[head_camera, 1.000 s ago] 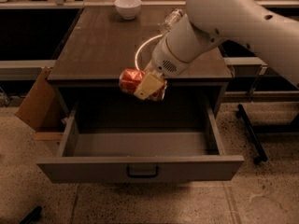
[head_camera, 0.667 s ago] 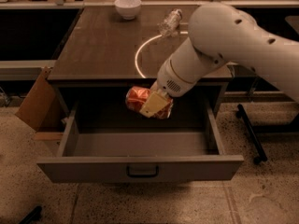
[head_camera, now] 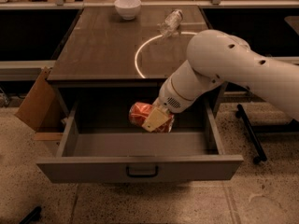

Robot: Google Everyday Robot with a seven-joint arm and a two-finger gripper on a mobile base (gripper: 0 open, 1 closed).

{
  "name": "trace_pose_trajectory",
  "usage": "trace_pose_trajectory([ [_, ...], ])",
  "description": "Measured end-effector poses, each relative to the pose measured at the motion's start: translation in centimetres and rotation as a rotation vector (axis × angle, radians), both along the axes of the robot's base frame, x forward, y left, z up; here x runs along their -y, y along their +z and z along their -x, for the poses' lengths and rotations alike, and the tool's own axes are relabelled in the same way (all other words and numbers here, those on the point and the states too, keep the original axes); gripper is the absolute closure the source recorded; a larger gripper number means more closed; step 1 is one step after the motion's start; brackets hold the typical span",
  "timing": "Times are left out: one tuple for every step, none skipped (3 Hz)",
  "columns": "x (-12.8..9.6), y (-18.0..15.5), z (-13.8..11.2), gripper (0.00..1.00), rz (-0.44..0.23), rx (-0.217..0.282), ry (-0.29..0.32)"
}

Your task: Place coke can into top drawer

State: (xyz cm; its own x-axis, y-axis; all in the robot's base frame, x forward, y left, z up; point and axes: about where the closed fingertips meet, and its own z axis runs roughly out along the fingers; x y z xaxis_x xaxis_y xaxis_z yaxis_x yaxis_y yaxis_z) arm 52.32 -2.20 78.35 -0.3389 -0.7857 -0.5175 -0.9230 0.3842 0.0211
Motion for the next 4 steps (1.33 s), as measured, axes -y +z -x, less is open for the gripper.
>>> trace_pose_trajectory([
  [0.6, -2.3, -1.8, 1.00, 0.009, 0.021, -0.019],
  [1.1, -5.1, -3.8, 1.00, 0.013, 0.030, -0.035],
  [1.9, -9.2, -6.4, 0.78, 0.026, 0.002, -0.107],
  [2.6, -11.5, -7.6, 0.55, 0.038, -0.028, -0.182],
])
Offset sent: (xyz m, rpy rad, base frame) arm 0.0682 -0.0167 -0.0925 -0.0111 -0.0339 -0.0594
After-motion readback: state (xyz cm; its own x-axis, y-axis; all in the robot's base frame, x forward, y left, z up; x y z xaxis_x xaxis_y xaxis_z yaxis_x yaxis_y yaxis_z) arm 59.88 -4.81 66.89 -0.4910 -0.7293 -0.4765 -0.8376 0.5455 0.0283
